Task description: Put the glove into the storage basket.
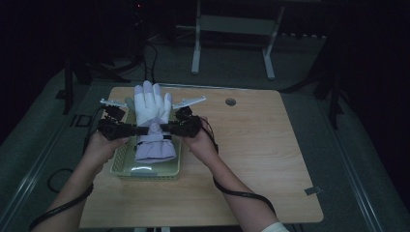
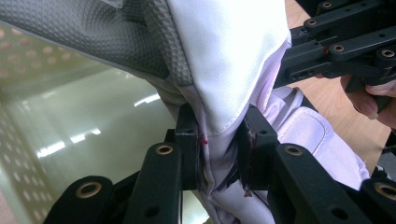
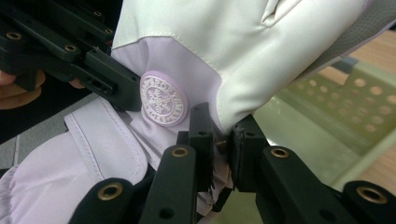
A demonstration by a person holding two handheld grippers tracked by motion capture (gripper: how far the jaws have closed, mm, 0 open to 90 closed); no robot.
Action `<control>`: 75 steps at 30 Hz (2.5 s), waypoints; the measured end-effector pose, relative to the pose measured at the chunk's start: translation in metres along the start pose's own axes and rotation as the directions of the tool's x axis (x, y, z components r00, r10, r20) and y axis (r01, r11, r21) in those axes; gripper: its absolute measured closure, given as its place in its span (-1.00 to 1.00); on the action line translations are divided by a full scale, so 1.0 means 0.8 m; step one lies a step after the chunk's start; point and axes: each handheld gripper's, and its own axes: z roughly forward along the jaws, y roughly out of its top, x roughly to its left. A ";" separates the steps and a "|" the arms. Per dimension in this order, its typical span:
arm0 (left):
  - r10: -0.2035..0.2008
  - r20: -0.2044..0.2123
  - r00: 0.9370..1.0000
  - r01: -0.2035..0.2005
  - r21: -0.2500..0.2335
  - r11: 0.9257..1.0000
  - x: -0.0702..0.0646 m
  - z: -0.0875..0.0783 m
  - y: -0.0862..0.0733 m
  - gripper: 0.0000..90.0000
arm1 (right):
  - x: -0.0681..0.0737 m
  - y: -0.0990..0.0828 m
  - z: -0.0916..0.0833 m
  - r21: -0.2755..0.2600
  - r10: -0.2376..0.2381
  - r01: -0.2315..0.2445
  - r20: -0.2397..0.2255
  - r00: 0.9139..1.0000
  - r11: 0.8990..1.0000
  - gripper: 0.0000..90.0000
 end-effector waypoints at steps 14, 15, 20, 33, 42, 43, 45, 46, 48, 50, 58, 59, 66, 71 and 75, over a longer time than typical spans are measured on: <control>-0.035 -0.021 0.999 0.037 0.086 0.996 0.017 0.056 -0.035 0.61 | -0.013 -0.045 0.041 0.111 0.041 -0.046 0.051 0.998 0.993 0.80; -0.027 -0.029 0.999 0.029 0.090 0.996 0.017 0.059 -0.037 0.61 | -0.014 -0.048 0.042 0.121 0.044 -0.050 0.053 0.998 0.991 0.80; -0.043 -0.038 0.998 0.046 0.104 0.994 0.020 0.069 -0.046 0.61 | -0.013 -0.055 0.049 0.163 0.040 -0.052 0.074 0.996 0.985 0.80; 0.088 -0.269 0.959 -0.009 0.282 0.959 0.010 0.104 -0.048 0.27 | -0.009 -0.062 0.073 0.252 0.035 -0.064 0.118 0.992 0.966 0.75; 0.094 -0.358 0.929 0.008 0.276 0.961 0.007 0.111 -0.043 -0.05 | -0.009 -0.052 0.059 0.197 0.015 -0.037 0.111 0.994 0.980 0.18; 0.087 -0.359 0.929 0.012 0.264 0.965 0.007 0.110 -0.043 -0.10 | -0.010 -0.049 0.053 0.167 0.017 -0.035 0.106 0.994 0.985 0.06; 0.074 -0.326 0.942 -0.005 0.208 0.978 0.007 0.104 -0.043 -0.44 | -0.013 -0.043 0.042 0.116 0.016 -0.023 0.061 0.998 0.993 -0.08; 0.063 -0.307 0.950 -0.006 0.184 0.983 0.006 0.102 -0.043 -0.54 | -0.014 -0.041 0.038 0.109 0.015 -0.021 0.053 0.999 0.994 -0.12; 0.060 -0.296 0.953 -0.022 0.129 0.991 0.003 0.097 -0.043 -0.71 | -0.018 -0.039 0.031 0.089 0.010 -0.013 0.035 0.999 0.996 -0.22; 0.065 -0.290 0.955 -0.043 0.082 0.996 -0.001 0.091 -0.042 -0.83 | -0.022 -0.040 0.023 0.070 0.002 -0.003 0.012 1.000 0.998 -0.37; 0.065 -0.203 0.977 -0.070 -0.017 0.997 -0.023 0.075 -0.042 -0.95 | -0.038 -0.055 0.003 0.081 -0.033 0.036 -0.033 0.999 0.996 -0.64; 0.076 -0.201 0.977 -0.082 -0.023 0.996 -0.028 0.075 -0.043 -0.95 | -0.040 -0.058 0.001 0.082 -0.034 0.037 -0.039 0.999 0.996 -0.64; 0.115 -0.161 0.980 -0.124 -0.048 0.991 -0.057 0.077 -0.047 -0.95 | -0.049 -0.072 -0.020 0.094 -0.050 0.054 -0.041 0.998 0.994 -0.67; 0.151 -0.129 0.980 -0.160 -0.062 0.985 -0.083 0.084 -0.045 -0.95 | -0.055 -0.080 -0.032 0.088 -0.052 0.055 -0.033 0.998 0.995 -0.68; 0.174 -0.086 0.981 -0.181 -0.075 0.981 -0.103 0.090 -0.042 -0.95 | -0.061 -0.090 -0.044 0.087 -0.057 0.059 -0.025 0.998 0.994 -0.68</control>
